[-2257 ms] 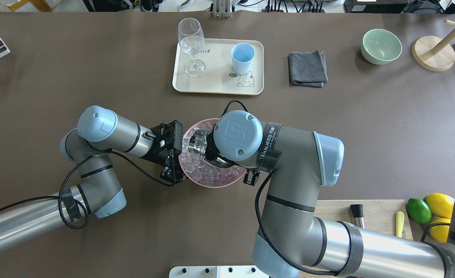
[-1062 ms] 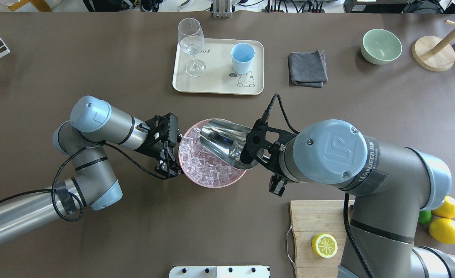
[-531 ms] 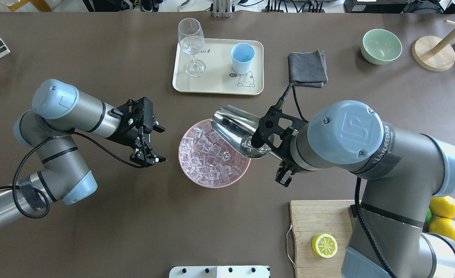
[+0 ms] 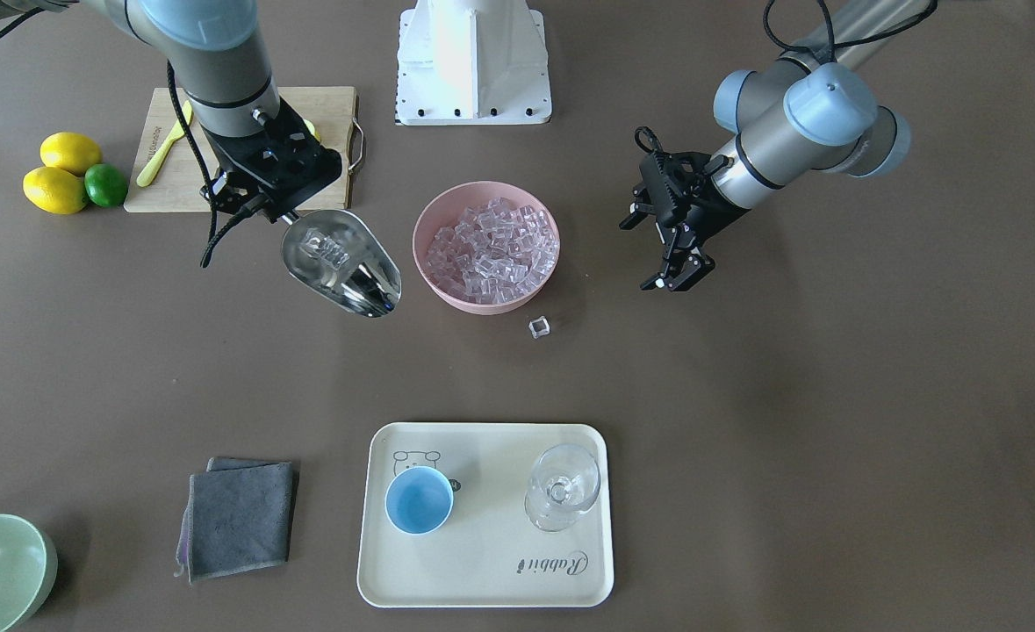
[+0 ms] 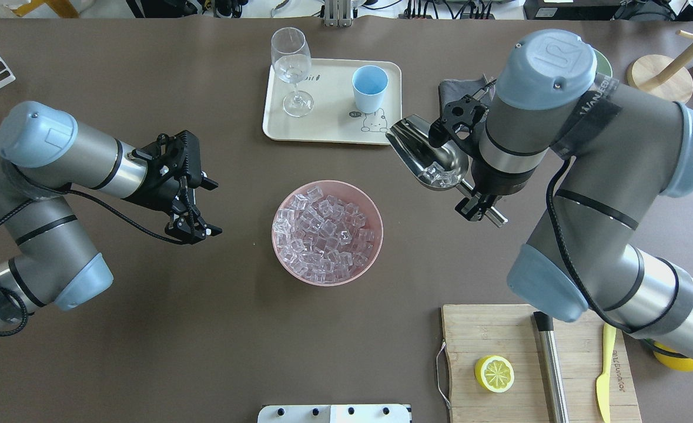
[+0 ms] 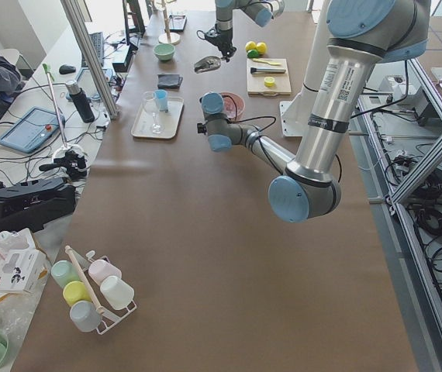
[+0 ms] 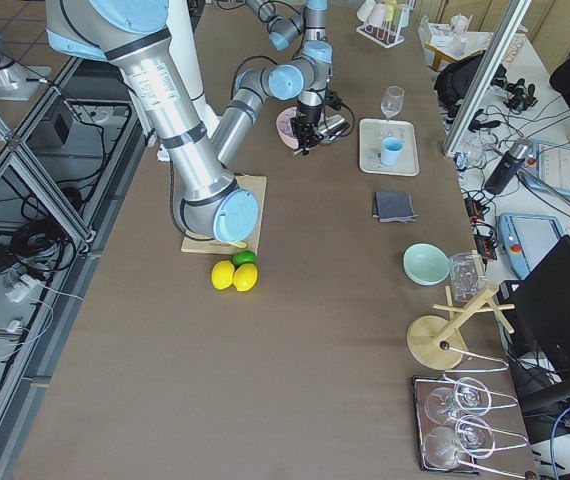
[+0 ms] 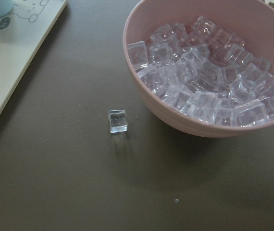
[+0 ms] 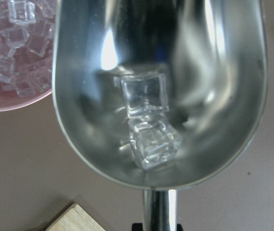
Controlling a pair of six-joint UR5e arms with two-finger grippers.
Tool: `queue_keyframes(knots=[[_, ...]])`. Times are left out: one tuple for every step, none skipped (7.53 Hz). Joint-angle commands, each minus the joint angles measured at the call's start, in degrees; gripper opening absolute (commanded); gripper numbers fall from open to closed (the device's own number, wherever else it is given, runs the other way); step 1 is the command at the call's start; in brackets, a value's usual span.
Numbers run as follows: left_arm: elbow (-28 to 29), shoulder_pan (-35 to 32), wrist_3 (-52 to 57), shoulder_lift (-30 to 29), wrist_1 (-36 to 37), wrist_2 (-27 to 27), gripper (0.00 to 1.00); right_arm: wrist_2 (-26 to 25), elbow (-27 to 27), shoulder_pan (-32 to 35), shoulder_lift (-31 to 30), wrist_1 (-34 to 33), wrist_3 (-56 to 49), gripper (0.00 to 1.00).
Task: Put ice in cup with scoop
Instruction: 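Carry the scoop to the clear glass on the tray while the left arm retracts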
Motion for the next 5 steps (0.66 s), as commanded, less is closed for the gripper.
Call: queue_keyframes(knots=[[-4.07,-2.60,-0.12,2.86,7.11,0.15,0.98,5.16,-13.45,4.00,9.34,-6.76,-0.66,0.00],[-4.08,-3.74,-0.03,3.05,9.92,0.24,0.98,5.94,-18.90,5.57,13.92,-9.92,-2.32,0.00],[-4.08,-5.06,-0.12,3.22,13.78,2.32,0.98,7.08,-24.00,7.68,17.53,-12.83,-5.55,0.00],[-4.25,-6.11,-0.12,3.31,18.87,5.83,0.98,8.22,-29.53,9.00,21.13,-14.60,-7.67,0.00],[-4.17,-6.47,-0.12,3.31,21.53,9.08,0.98,8.32,-34.37,9.10,24.13,-15.66,-9.78,0.00]])
